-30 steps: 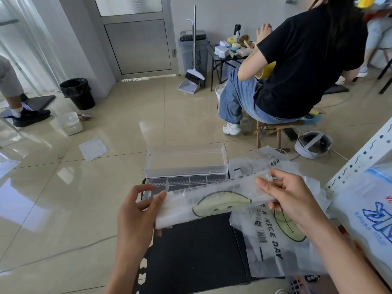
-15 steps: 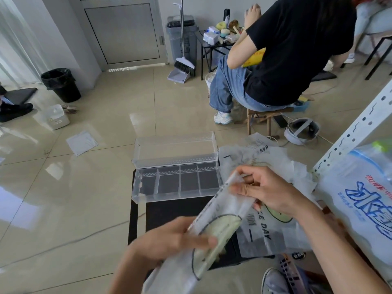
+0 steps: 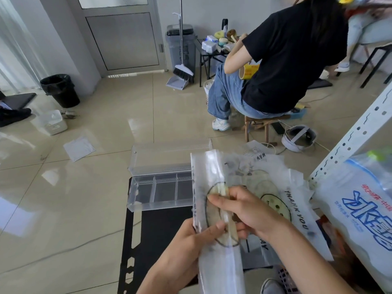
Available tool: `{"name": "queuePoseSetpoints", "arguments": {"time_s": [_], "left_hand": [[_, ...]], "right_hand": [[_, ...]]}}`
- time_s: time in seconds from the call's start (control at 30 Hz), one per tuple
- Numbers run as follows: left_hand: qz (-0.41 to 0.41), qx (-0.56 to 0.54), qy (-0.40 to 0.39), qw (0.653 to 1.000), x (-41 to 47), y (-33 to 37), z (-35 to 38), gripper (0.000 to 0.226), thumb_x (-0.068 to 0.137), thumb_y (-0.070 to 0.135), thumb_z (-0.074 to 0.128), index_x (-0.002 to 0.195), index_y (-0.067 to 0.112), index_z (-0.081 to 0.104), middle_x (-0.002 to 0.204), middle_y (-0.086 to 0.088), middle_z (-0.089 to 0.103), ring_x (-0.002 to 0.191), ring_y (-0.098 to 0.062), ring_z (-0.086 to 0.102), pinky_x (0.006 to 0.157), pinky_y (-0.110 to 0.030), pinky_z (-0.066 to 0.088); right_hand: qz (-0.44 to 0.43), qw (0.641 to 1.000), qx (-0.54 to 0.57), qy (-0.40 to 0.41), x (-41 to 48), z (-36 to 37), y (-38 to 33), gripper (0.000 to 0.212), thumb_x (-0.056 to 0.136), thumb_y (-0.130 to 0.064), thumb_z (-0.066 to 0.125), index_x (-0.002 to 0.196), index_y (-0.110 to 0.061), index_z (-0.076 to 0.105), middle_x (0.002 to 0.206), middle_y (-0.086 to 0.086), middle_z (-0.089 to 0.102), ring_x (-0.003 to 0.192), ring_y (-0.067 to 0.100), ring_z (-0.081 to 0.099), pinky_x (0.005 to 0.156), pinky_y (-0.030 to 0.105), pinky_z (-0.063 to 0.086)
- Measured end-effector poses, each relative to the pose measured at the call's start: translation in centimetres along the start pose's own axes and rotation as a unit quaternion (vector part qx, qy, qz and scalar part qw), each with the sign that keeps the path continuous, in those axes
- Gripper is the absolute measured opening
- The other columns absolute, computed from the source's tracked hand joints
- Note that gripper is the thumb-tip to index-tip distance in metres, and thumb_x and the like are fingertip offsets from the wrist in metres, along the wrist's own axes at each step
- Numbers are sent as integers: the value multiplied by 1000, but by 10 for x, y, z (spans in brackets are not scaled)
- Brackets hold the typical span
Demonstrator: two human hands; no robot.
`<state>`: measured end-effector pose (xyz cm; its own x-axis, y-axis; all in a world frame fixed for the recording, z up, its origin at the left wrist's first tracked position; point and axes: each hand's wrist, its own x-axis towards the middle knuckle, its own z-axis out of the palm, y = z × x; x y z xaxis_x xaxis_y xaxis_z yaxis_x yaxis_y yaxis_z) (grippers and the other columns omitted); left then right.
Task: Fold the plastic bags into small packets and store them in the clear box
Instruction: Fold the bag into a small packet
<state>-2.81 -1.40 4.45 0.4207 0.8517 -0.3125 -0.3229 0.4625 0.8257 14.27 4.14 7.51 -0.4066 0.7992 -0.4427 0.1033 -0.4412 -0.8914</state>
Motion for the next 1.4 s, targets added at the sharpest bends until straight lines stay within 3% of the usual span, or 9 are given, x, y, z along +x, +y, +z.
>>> {"name": "queuePoseSetpoints", "arguments": {"time_s": [0.23, 0.37, 0.5, 0.7, 0.9, 0.97, 1.2, 1.3, 1.4], "left_hand": [[-17, -36, -50, 998, 1, -1, 4, 29, 100, -3, 57, 126, -10, 68, 130, -33, 66, 126, -43, 63, 103, -43, 55], [-2, -29, -43, 999, 1, 1, 2, 28, 100, -5, 57, 124, -9, 69, 127, -36, 66, 124, -46, 64, 106, -48, 54], [-5, -32, -34, 999, 1, 2, 0, 27, 99, -2, 60, 124, -5, 71, 126, -36, 66, 124, -47, 64, 107, -52, 52], [-13, -17, -49, 999, -1, 5, -3, 29, 100, -3, 58, 127, -5, 69, 131, -32, 66, 125, -44, 64, 106, -46, 53], [-35, 10, -53, 998, -1, 6, -9, 30, 99, -4, 59, 128, -7, 67, 129, -32, 67, 125, -42, 65, 108, -45, 52], [-48, 8, -50, 998, -1, 6, -13, 29, 98, -3, 61, 127, -7, 68, 127, -32, 68, 124, -42, 65, 106, -46, 53], [-68, -11, -67, 995, -4, 10, -30, 32, 100, 2, 62, 131, -6, 66, 134, -33, 63, 127, -44, 62, 108, -51, 52], [-45, -73, -29, 996, -1, 9, -34, 35, 100, 6, 61, 134, -4, 64, 137, -32, 62, 130, -44, 60, 111, -56, 48], [-2, -107, 16, 994, 3, 9, -33, 32, 105, 11, 54, 131, 0, 68, 141, -24, 62, 134, -37, 59, 117, -59, 40]], "right_hand": [[-76, 991, 57, 96, 6, 0, -3, 25, 93, -34, 73, 78, -15, 76, 70, 2, 71, 67, 17, 69, 66, 29, 51], [-23, 999, 39, 25, -1, 0, -4, 32, 88, -28, 81, 91, 0, 65, 64, 9, 58, 45, 16, 53, 38, 21, 39], [-17, 999, 19, 19, -3, 9, -3, 29, 88, -16, 81, 106, 3, 70, 91, 20, 76, 55, 15, 68, 39, 21, 47], [10, 994, 79, 71, -2, 13, -1, 45, 77, -28, 89, 111, -8, 67, 105, 23, 77, 97, 48, 74, 88, 72, 55], [-26, 993, 94, 68, 4, 12, 2, 9, 87, -11, 81, 79, -13, 78, 80, 24, 74, 58, 33, 71, 50, 35, 54], [-54, 992, 84, 77, 7, 13, 7, 24, 90, -6, 76, 69, -18, 79, 78, 18, 75, 62, 31, 73, 48, 31, 54], [-165, 961, 125, 181, 18, 0, 10, 15, 96, 3, 64, 105, 1, 75, 109, 18, 78, 108, 37, 73, 99, 56, 55], [-222, 923, -43, 311, 15, -8, 9, 25, 100, -2, 61, 81, -14, 72, 75, 8, 74, 71, 27, 70, 71, 44, 57], [-282, 887, -199, 306, 13, -5, 13, 43, 98, 10, 49, 104, -26, 72, 67, -13, 64, 52, 6, 51, 53, 32, 47]]}}
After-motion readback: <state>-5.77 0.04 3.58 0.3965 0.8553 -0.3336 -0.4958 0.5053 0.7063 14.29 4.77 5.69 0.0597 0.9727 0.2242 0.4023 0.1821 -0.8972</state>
